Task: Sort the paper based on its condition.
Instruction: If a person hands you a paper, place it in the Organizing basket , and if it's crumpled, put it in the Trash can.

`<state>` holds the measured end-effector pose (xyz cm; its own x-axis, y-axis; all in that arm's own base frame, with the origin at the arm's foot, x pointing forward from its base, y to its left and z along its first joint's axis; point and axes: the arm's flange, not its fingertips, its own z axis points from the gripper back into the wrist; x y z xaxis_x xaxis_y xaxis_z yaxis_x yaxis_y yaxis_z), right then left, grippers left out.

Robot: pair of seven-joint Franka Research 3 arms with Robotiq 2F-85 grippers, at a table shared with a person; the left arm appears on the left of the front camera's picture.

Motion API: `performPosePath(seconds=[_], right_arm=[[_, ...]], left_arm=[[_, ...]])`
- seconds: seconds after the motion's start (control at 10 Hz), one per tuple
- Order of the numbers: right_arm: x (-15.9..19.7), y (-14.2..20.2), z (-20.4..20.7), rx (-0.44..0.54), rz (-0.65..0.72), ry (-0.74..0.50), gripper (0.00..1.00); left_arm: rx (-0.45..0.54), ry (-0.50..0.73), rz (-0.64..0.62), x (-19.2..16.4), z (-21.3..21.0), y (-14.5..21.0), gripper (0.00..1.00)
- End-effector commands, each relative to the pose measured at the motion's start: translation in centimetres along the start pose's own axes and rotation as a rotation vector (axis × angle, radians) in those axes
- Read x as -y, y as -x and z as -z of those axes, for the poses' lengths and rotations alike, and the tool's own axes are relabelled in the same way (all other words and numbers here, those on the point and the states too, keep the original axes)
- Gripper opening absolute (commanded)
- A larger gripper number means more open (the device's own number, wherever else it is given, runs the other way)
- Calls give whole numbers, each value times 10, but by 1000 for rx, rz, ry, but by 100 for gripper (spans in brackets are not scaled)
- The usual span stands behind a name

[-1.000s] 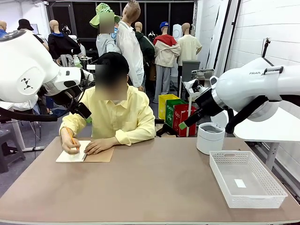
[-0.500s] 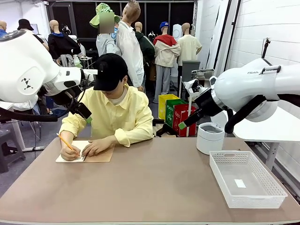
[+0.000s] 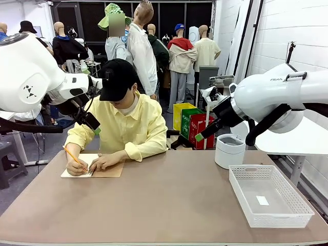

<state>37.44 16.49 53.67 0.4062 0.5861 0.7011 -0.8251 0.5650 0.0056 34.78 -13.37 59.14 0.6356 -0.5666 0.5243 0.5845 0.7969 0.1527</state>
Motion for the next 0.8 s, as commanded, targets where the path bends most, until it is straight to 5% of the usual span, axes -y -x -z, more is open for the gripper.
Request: performPosePath(seconds=[0.0,0.7], right_arm=[[0,1,0,-3,-2,-11,100],[0,1,0,-3,-2,-11,100]], left_arm=[[-3,-4,-5,0,0,0,100],[-3,-4,-5,0,0,0,100]])
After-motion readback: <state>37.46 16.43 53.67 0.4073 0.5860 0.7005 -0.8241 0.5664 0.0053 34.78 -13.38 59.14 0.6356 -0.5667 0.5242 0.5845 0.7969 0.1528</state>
